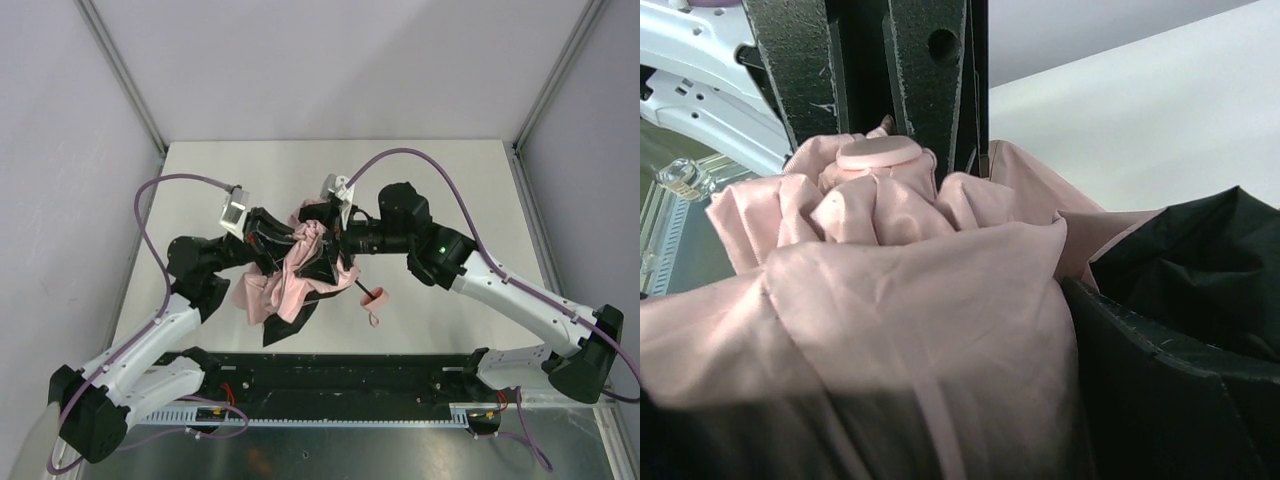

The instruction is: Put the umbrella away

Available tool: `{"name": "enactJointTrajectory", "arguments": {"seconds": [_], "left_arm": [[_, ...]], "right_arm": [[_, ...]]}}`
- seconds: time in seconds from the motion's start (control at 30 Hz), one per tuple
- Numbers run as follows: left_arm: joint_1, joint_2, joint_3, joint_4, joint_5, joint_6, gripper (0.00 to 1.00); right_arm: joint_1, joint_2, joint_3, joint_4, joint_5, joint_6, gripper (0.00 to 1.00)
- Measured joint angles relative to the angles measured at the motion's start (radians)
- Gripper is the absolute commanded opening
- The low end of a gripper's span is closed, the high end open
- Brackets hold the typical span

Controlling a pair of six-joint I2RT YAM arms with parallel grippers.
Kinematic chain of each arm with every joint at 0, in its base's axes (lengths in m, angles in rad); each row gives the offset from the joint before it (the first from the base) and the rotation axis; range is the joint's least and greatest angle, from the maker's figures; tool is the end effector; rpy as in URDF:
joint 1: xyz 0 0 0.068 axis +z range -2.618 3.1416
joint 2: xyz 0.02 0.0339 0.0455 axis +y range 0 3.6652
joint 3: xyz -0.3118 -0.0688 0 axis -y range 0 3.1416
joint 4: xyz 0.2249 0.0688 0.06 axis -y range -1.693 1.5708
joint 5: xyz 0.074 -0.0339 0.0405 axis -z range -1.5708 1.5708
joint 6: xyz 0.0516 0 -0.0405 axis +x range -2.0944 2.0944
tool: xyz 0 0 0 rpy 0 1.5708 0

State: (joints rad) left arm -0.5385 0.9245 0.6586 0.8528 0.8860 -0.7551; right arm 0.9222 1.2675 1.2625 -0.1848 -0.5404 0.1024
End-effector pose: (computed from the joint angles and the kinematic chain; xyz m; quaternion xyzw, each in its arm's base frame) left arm 0.1115 -0.1132 0.4203 0.3295 0.4651 -0.6415 0.5135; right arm 0.1409 0.2298 0.4476 -0.4520 0.6137 0.4802 0.4341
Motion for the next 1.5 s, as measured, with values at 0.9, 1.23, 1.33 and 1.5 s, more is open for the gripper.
{"name": "enactJointTrajectory", "arguments": {"seconds": [0.9,1.23,1.33,1.5], "left_arm": [[-0.031,-0.01,0.0,-0.031,-0.019,-0.032,0.56],[0.007,0.047,0.055,0.082,-0.114,-0.126,0.99],[0.066,0.071,0.067,0.087,-0.09,-0.148,0.97],[0.14,0.071,0.073,-0.014,-0.066,-0.114,0.71]], "right_arm": [[-0.056,-0.005,-0.157,0.349,-0.313,0.191,0.0],[-0.133,-0.111,-0.369,0.412,-0.264,0.272,0.0],[-0.177,-0.122,-0.424,0.385,-0.249,0.288,0.0],[-0.309,-0.188,-0.463,0.332,-0.214,0.321,0.0]]}}
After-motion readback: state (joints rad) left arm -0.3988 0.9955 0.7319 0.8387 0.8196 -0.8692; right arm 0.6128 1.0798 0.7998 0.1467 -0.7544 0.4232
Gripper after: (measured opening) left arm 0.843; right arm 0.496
